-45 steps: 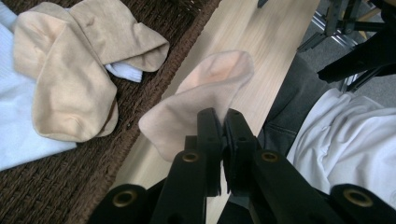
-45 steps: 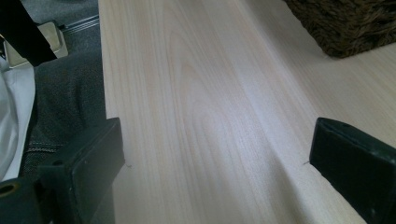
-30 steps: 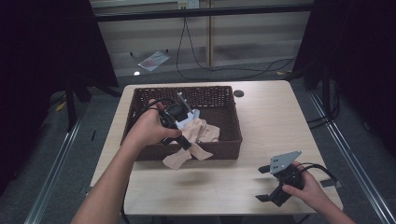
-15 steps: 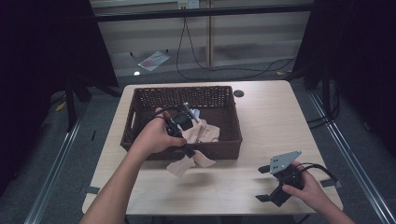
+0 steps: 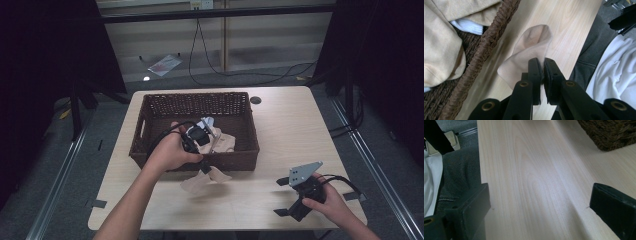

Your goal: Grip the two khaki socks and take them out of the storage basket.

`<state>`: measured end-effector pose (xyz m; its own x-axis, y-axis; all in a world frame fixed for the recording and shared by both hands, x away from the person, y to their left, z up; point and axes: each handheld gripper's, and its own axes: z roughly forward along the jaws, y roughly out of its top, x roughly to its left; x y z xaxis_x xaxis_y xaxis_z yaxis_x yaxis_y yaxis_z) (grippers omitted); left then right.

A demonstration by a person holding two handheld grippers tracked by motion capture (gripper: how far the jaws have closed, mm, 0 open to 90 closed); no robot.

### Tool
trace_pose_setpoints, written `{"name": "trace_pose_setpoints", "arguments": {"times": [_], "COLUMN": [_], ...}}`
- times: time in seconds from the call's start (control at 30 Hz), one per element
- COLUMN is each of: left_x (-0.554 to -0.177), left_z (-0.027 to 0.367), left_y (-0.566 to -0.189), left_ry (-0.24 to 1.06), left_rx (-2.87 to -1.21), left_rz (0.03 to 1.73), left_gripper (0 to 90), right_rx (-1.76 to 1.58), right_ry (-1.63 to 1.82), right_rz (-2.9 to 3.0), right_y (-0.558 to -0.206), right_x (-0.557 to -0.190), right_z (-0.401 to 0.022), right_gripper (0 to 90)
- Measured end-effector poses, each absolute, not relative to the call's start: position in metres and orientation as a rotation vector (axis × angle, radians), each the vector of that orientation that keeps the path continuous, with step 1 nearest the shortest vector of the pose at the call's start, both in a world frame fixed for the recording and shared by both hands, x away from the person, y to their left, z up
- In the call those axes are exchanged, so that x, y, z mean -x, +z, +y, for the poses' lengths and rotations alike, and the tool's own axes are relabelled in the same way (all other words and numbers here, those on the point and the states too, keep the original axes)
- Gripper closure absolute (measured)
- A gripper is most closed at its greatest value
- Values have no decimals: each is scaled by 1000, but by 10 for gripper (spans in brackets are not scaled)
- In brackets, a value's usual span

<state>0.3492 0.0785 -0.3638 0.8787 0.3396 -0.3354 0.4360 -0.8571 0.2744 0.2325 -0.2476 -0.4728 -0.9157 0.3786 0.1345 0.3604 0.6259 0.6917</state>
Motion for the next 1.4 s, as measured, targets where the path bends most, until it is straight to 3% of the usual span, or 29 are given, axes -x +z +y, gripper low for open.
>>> {"name": "trace_pose_setpoints", "arguments": {"times": [0.73,1.3,1.4], "left_x": [-348,-355,-359], "left_z": [77,86,87], "left_y": [-384,-345,-338], "left_ry": [-398,-345,-317], "left_rx": [-2695,-2645,-2644], "left_rz": [585,597,607], "left_gripper": [807,546,455], "right_rx": [-644,-639,-640], "right_ry": [1190,1191,1189], "right_rz": [2815,2813,2815], "right_y": [-473,-473,-473], "right_x": [-232,-233,-233], "right_z": [-247,-247,-247], "right_gripper": [29,28,28]}}
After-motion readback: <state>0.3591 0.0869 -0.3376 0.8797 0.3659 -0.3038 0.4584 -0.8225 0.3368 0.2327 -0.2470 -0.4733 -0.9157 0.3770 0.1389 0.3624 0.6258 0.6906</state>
